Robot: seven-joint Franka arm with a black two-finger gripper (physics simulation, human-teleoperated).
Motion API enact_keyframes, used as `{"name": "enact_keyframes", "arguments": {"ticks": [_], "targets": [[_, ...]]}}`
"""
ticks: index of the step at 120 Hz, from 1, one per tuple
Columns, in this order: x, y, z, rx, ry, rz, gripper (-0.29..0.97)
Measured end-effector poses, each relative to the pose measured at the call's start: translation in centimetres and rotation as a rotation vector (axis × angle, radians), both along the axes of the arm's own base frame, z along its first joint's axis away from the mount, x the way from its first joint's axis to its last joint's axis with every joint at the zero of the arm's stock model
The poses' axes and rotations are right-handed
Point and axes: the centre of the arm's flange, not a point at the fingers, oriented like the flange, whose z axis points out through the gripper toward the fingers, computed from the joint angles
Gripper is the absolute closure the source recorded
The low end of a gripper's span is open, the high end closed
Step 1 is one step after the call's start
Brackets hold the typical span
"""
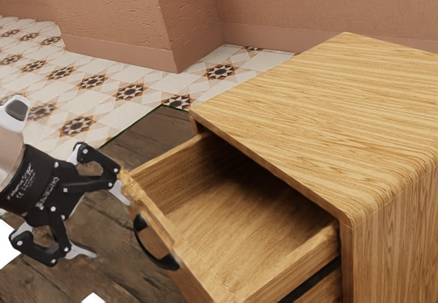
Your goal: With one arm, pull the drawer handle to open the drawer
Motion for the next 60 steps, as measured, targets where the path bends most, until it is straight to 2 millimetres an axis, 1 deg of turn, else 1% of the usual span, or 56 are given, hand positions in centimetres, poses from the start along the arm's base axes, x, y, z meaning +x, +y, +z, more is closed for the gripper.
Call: {"name": "enact_keyframes", "arguments": {"ticks": [2, 9, 13, 18, 22, 25, 28, 33, 37, 41, 44, 48, 55, 60], "targets": [[-0.6, 1.5, 0.4, -0.015, -0.008, 0.019, 0.01], [-3.2, 8.3, 2.2, -0.082, -0.048, 0.114, 0.01], [-4.4, 11.5, 3.0, -0.102, -0.060, 0.162, 0.01], [-5.9, 14.5, 4.4, -0.108, -0.077, 0.223, 0.01], [-7.2, 16.4, 6.2, -0.105, -0.099, 0.272, 0.01], [-8.0, 17.2, 8.1, -0.095, -0.120, 0.299, 0.01], [-8.6, 17.1, 10.6, -0.072, -0.143, 0.318, 0.01], [-8.8, 16.0, 14.5, -0.030, -0.169, 0.333, 0.01], [-8.3, 15.2, 16.6, -0.009, -0.170, 0.334, 0.01], [-7.4, 14.6, 17.7, 0.006, -0.157, 0.330, 0.01], [-6.2, 13.8, 18.3, 0.022, -0.141, 0.322, 0.01], [-4.1, 12.2, 18.8, 0.051, -0.113, 0.313, 0.01], [0.5, 9.1, 19.1, 0.114, -0.061, 0.314, 0.00], [4.2, 7.2, 18.6, 0.156, -0.019, 0.328, 0.00]]}}
